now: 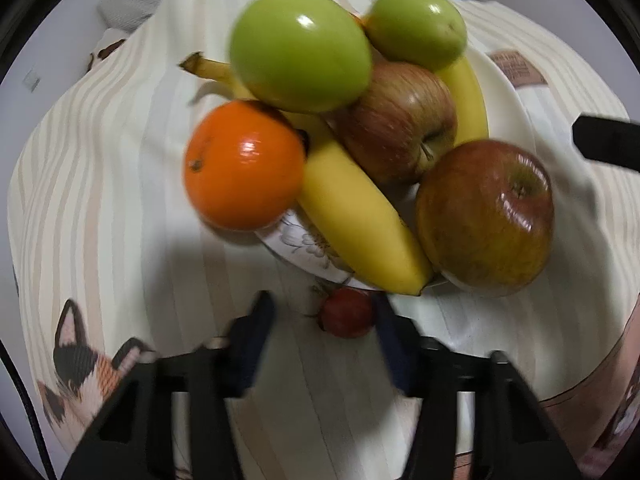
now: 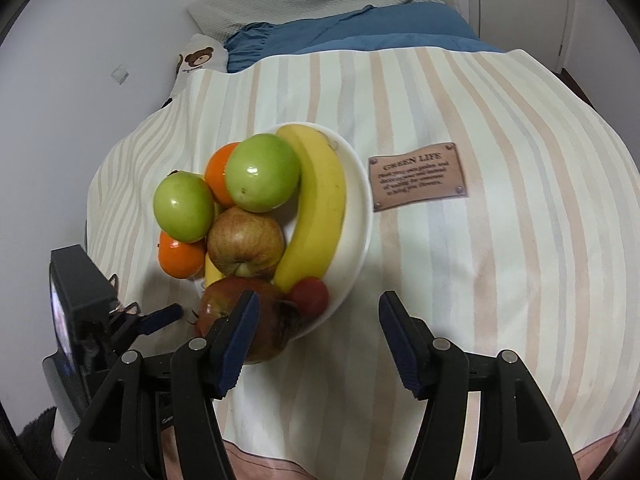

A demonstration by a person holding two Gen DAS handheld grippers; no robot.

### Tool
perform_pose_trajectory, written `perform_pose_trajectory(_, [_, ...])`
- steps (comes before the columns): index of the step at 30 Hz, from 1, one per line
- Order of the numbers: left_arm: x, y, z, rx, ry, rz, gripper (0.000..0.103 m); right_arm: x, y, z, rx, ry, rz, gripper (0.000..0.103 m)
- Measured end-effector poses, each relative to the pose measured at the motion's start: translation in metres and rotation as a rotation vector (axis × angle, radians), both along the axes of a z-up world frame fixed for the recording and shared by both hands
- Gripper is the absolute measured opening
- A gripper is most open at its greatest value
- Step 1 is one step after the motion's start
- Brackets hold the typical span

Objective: Organize fruits
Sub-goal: 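Carry both cherry tomatoes over the plate with both tools, then lower the cherry tomatoes onto the plate and open both tools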

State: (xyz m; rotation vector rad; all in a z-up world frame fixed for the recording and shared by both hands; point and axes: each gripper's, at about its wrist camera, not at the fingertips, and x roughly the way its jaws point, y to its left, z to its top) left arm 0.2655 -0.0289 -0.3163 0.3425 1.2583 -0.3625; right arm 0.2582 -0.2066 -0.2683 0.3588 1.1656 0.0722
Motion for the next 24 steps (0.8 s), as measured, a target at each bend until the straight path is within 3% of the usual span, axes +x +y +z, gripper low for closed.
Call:
perform_pose_trajectory(5, [0.002,0.001,0.006,-0.036,0.018,0.033,0.024,-0.005,-0.006,0.004,0.005,-0.006,-0.017,0.065])
perform_pose_trajectory(13, [0.008,0.025,0.063,-0.172,-0.021,0.104,0.024,-0.003,-0.017,0.012,0.016,-0.027,-0.040,0.065])
perform_pose_trajectory(24, [0.013,0.049,0.087,-0.287,0.019,0.209,0.024,-0.008,-0.027,0.020,0.046,-0.054,-0.066,0.065])
